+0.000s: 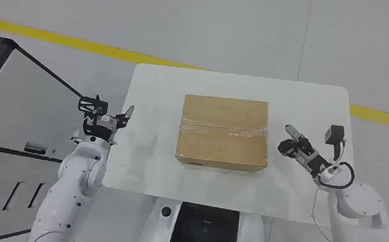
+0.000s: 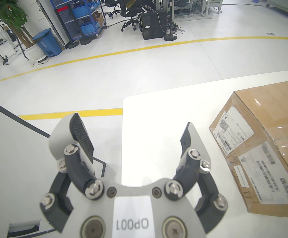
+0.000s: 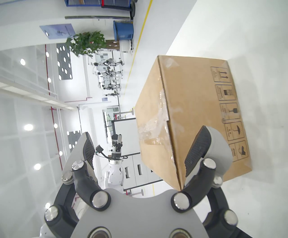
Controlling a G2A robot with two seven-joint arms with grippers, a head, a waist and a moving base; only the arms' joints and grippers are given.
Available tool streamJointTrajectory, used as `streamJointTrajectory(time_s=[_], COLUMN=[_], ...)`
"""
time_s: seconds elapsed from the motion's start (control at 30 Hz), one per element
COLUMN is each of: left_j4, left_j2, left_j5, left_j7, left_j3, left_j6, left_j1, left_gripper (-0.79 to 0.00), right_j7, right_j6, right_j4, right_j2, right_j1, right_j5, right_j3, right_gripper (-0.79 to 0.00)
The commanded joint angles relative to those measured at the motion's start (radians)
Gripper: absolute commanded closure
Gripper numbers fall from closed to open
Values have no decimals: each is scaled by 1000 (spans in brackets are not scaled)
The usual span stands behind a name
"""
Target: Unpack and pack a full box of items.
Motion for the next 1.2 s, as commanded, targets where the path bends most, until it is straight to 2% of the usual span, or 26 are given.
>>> streamJointTrajectory(time_s=[0.0,0.03,0.1,0.13,0.2,0.27,0.3,0.4,0.47,0.57,0.63,0.73,0.9,0.97,1.0,1.17], left_j4=[0,0,0,0,0,0,0,0,0,0,0,0,0,0,0,0], left_j2=[0,0,0,0,0,0,0,0,0,0,0,0,0,0,0,0], left_j5=[0,0,0,0,0,0,0,0,0,0,0,0,0,0,0,0], left_j7=[0,0,0,0,0,0,0,0,0,0,0,0,0,0,0,0], left_j3=[0,0,0,0,0,0,0,0,0,0,0,0,0,0,0,0], left_j6=[0,0,0,0,0,0,0,0,0,0,0,0,0,0,0,0], left_j1=[0,0,0,0,0,0,0,0,0,0,0,0,0,0,0,0], left_gripper=[-785,-785,-785,-785,-785,-785,-785,-785,-785,-785,-785,-785,-785,-785,-785,-785], right_j7=[-7,-10,-28,-39,-60,-86,-92,-107,-102,-88,-78,-65,-60,-63,-61,-62], right_j6=[7,7,7,6,12,18,19,22,20,17,16,21,31,34,33,29], right_j4=[4,8,27,37,59,82,85,95,100,96,95,91,86,91,93,100], right_j2=[-1,-1,-2,-2,-3,-3,-2,0,2,5,6,8,10,10,11,11], right_j1=[16,21,35,42,51,57,57,54,53,46,44,47,50,54,57,68], right_j5=[-4,-6,-26,-38,-51,-59,-65,-68,-56,-43,-31,-15,-23,-26,-30,-39], right_j3=[-27,-33,-51,-61,-73,-72,-70,-56,-40,-27,-25,-23,-29,-35,-39,-58], right_gripper=[-542,-557,-733,-745,-616,-585,-526,-474,-385,-391,-480,-480,-551,-489,-409,-320])
